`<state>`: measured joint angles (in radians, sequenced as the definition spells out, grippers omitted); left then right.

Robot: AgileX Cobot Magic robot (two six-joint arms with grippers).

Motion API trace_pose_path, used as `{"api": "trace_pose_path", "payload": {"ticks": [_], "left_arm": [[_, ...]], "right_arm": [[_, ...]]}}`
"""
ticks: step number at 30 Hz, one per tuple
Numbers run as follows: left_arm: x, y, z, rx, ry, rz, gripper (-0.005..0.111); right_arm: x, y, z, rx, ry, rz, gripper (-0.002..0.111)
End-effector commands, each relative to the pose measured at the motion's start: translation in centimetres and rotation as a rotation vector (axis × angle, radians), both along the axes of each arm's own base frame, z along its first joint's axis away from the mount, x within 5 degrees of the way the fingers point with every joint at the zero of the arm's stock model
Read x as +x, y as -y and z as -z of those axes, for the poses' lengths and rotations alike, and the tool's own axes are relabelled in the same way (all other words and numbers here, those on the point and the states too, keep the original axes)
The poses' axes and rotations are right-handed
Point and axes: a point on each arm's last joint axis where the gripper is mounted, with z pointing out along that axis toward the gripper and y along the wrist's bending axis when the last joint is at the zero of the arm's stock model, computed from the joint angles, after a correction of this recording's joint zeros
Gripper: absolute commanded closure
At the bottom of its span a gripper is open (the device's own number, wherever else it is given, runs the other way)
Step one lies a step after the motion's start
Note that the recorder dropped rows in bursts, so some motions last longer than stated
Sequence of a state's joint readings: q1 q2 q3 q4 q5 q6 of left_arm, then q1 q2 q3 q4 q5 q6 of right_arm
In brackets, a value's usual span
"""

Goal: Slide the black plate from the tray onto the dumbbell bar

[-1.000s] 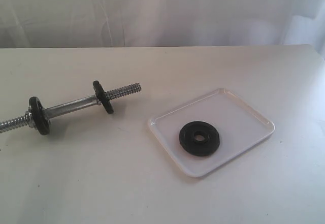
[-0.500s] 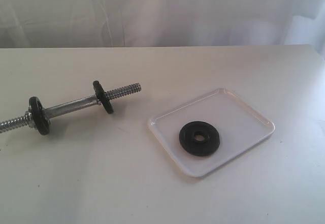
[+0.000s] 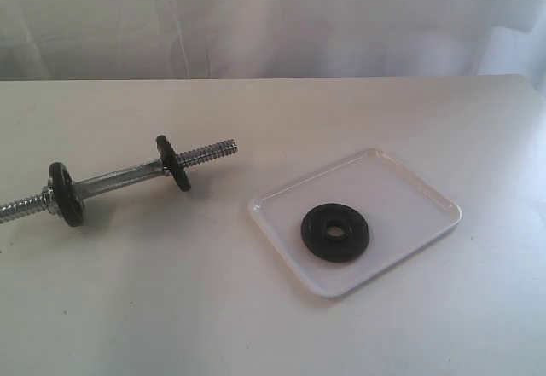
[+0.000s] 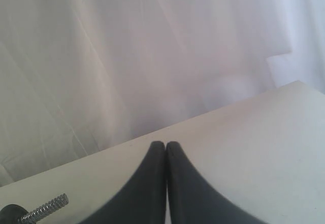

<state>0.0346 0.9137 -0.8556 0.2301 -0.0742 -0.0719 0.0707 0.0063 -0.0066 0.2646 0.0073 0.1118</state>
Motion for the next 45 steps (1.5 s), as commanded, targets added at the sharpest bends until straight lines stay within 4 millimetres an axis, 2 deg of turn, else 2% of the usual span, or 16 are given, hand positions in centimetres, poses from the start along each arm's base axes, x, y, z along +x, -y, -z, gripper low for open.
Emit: {"api": "trace_pose_path", "payload": {"ticks": [1, 5, 8, 11, 13, 16, 21, 23, 33, 35, 37, 38, 39, 42, 43, 45], "left_arm": [[5.6, -0.5, 2.0, 0.055, -0.333, -0.031, 0.107], [9.9, 0.4, 4.2, 0.073, -0.576, 0.019, 0.107], [12.7, 3.0, 6.4, 0.117, -0.799, 0.223, 0.107], [15.2, 5.7, 8.2, 0.082, -1.008, 0.437, 0.107], [16.5, 7.0, 8.9, 0.056, -1.091, 0.534, 0.107], [18.2, 9.2, 11.2, 0.102, -1.21, 0.664, 0.107], [19.7, 12.6, 14.1, 0.205, -1.221, 0.776, 0.107], [20.0, 13.2, 14.9, 0.26, -1.22, 0.778, 0.107], [21.0, 13.7, 16.6, 0.32, -1.19, 0.743, 0.107], [21.0, 13.7, 16.6, 0.332, -1.186, 0.755, 0.099], [21.0, 13.7, 16.6, 0.352, -1.181, 0.773, 0.08], [21.0, 13.7, 16.6, 0.352, -1.181, 0.773, 0.069], [21.0, 13.7, 16.6, 0.352, -1.179, 0.772, 0.05], [21.0, 13.8, 16.6, 0.34, -1.178, 0.776, 0.011], [21.0, 13.9, 16.6, 0.339, -1.179, 0.778, 0.005], [21.0, 13.9, 16.6, 0.342, -1.174, 0.781, 0.003]], "right_arm": [[0.0, 0.0, 0.1, -0.006, 0.007, -0.001, 0.108], [0.0, 0.0, 0.1, -0.006, 0.007, -0.001, 0.108], [0.0, 0.0, 0.1, -0.006, 0.007, -0.001, 0.108], [0.0, 0.0, 0.1, -0.006, 0.007, -0.001, 0.108], [0.0, 0.0, 0.1, -0.006, 0.007, -0.001, 0.108], [0.0, 0.0, 0.1, -0.006, 0.007, -0.001, 0.108], [0.0, 0.0, 0.1, -0.006, 0.007, -0.001, 0.108], [0.0, 0.0, 0.1, -0.006, 0.007, -0.001, 0.108], [0.0, 0.0, 0.1, -0.006, 0.007, -0.001, 0.108], [0.0, 0.0, 0.1, -0.006, 0.007, -0.001, 0.108], [0.0, 0.0, 0.1, -0.006, 0.007, -0.001, 0.108], [0.0, 0.0, 0.1, -0.006, 0.007, -0.001, 0.108], [0.0, 0.0, 0.1, -0.006, 0.007, -0.001, 0.108], [0.0, 0.0, 0.1, -0.006, 0.007, -0.001, 0.108], [0.0, 0.0, 0.1, -0.006, 0.007, -0.001, 0.108], [0.0, 0.0, 0.1, -0.006, 0.007, -0.001, 0.108]]}}
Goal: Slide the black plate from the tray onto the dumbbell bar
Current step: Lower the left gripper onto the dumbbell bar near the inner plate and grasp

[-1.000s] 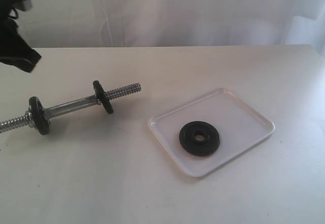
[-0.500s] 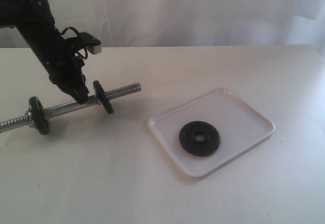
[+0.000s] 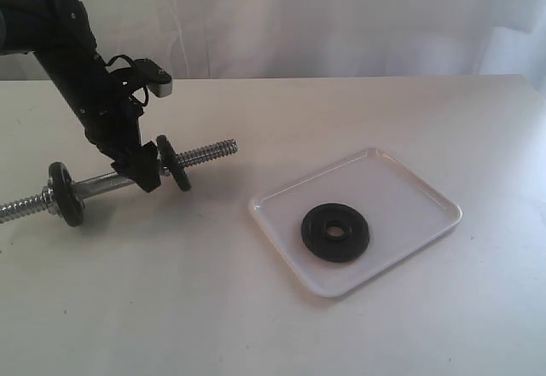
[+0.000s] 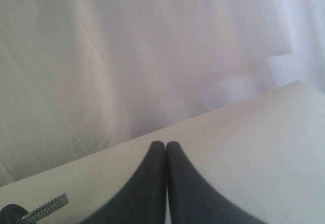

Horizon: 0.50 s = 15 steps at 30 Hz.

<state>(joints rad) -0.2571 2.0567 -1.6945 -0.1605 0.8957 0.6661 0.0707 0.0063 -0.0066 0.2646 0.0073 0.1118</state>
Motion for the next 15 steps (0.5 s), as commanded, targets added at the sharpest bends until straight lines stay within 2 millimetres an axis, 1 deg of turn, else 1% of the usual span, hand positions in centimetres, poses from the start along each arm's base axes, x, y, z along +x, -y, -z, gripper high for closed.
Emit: {"api": "trace_pose_path", "payload": {"ticks": [1, 4, 6, 10, 15], "left_arm": [[-0.1, 0.3, -0.3, -0.013, 0.001, 0.014, 0.005], [0.0, 0.4, -0.3, -0.022, 0.016, 0.012, 0.014], [0.1, 0.5, -0.4, -0.035, 0.019, 0.017, 0.018], [0.2, 0.6, 0.5, -0.03, 0.005, 0.032, 0.019], [0.8, 0.6, 2.3, -0.017, -0.004, 0.03, 0.019]], "right_arm": [[0.0, 0.0, 0.1, -0.006, 0.007, -0.001, 0.108], [0.0, 0.0, 0.1, -0.006, 0.007, -0.001, 0.108], [0.0, 0.0, 0.1, -0.006, 0.007, -0.001, 0.108], [0.0, 0.0, 0.1, -0.006, 0.007, -0.001, 0.108], [0.0, 0.0, 0.1, -0.006, 0.007, -0.001, 0.108]]}}
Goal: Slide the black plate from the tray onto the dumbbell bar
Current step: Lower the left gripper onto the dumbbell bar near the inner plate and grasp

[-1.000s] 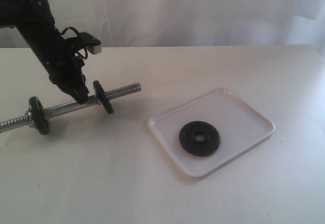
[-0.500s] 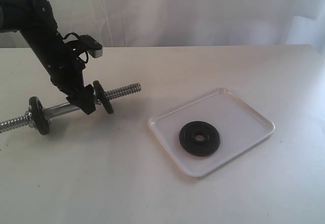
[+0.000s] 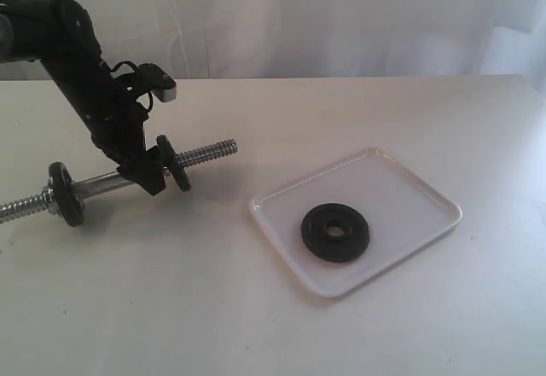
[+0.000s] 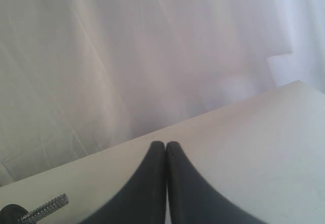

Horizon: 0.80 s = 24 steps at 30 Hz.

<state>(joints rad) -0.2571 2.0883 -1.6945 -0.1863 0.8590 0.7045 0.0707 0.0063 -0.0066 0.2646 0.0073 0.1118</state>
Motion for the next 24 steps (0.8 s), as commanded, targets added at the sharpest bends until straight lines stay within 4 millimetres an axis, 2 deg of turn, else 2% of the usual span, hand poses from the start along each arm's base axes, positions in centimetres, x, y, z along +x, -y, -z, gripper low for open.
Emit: {"api": "trace_pose_path", "payload": {"ticks": [1, 4, 9, 19, 24], "left_arm": [[0.4, 0.3, 1.2, 0.0, -0.009, 0.008, 0.019], [0.7, 0.4, 2.6, 0.006, -0.022, 0.005, 0.02], [0.8, 0.4, 3.4, 0.013, -0.032, 0.025, 0.027], [1.0, 0.5, 4.2, 0.012, -0.032, 0.02, 0.058], [1.3, 0.6, 5.7, 0.013, -0.043, 0.012, 0.066]], "right_arm": [[0.0, 0.0, 0.1, -0.006, 0.007, -0.001, 0.108], [0.0, 0.0, 0.1, -0.006, 0.007, -0.001, 0.108], [0.0, 0.0, 0.1, -0.006, 0.007, -0.001, 0.108], [0.0, 0.0, 0.1, -0.006, 0.007, -0.001, 0.108], [0.0, 0.0, 0.1, -0.006, 0.007, -0.001, 0.108]]}}
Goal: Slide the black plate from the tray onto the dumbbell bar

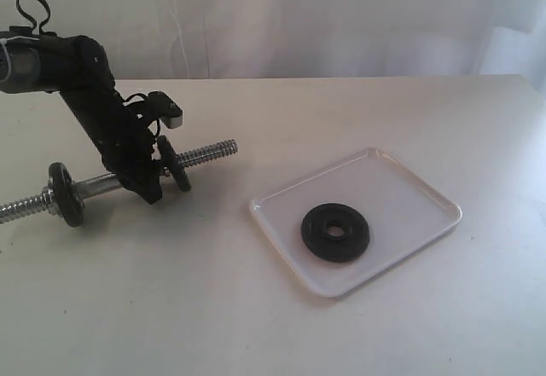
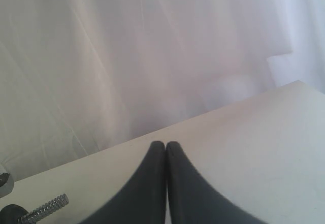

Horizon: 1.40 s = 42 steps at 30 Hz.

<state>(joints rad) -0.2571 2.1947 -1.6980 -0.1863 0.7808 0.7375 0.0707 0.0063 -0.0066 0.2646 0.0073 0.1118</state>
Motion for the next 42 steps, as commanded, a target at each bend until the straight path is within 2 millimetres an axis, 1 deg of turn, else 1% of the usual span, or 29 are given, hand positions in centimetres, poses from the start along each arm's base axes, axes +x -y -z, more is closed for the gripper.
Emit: {"api": "trace_pose_path", "payload": {"ticks": [1, 3, 4, 5, 6, 7, 11, 17, 22, 24, 27, 31, 36, 39, 42], "left_arm": [[0.1, 0.3, 1.4, -0.005, -0.022, -0.004, 0.066], [0.2, 0.4, 1.7, -0.006, -0.019, -0.007, 0.068], [0.2, 0.4, 1.7, -0.006, -0.019, -0.007, 0.074], [0.2, 0.4, 1.7, -0.005, -0.022, -0.002, 0.085], [0.1, 0.3, 1.7, -0.001, -0.024, 0.012, 0.1], [0.1, 0.3, 1.6, 0.005, -0.025, 0.037, 0.106], [0.0, 0.3, 1.7, 0.009, -0.033, 0.048, 0.107], [-0.1, -0.3, 1.8, 0.083, -0.031, 0.093, 0.107], [0.5, -0.4, 1.7, 0.091, 0.036, 0.105, 0.107], [0.8, -0.4, 1.7, 0.1, 0.084, 0.144, 0.107], [1.4, -0.6, 1.6, 0.121, 0.15, 0.149, 0.107], [2.7, -1.8, 1.3, 0.127, 0.25, 0.118, 0.107], [3.4, -2.6, 1.1, 0.161, 0.334, 0.151, 0.107], [4.1, -2.9, 0.9, 0.162, 0.394, 0.135, 0.107], [4.8, -3.4, 0.9, 0.163, 0.404, 0.134, 0.107]], "right_arm": [[0.0, 0.0, 0.1, -0.006, 0.007, -0.001, 0.108], [0.0, 0.0, 0.1, -0.006, 0.007, -0.001, 0.108], [0.0, 0.0, 0.1, -0.006, 0.007, -0.001, 0.108], [0.0, 0.0, 0.1, -0.006, 0.007, -0.001, 0.108], [0.0, 0.0, 0.1, -0.006, 0.007, -0.001, 0.108], [0.0, 0.0, 0.1, -0.006, 0.007, -0.001, 0.108], [0.0, 0.0, 0.1, -0.006, 0.007, -0.001, 0.108], [0.0, 0.0, 0.1, -0.006, 0.007, -0.001, 0.108], [0.0, 0.0, 0.1, -0.006, 0.007, -0.001, 0.108], [0.0, 0.0, 0.1, -0.006, 0.007, -0.001, 0.108], [0.0, 0.0, 0.1, -0.006, 0.007, -0.001, 0.108], [0.0, 0.0, 0.1, -0.006, 0.007, -0.001, 0.108], [0.0, 0.0, 0.1, -0.006, 0.007, -0.001, 0.108], [0.0, 0.0, 0.1, -0.006, 0.007, -0.001, 0.108], [0.0, 0.0, 0.1, -0.006, 0.007, -0.001, 0.108]]}}
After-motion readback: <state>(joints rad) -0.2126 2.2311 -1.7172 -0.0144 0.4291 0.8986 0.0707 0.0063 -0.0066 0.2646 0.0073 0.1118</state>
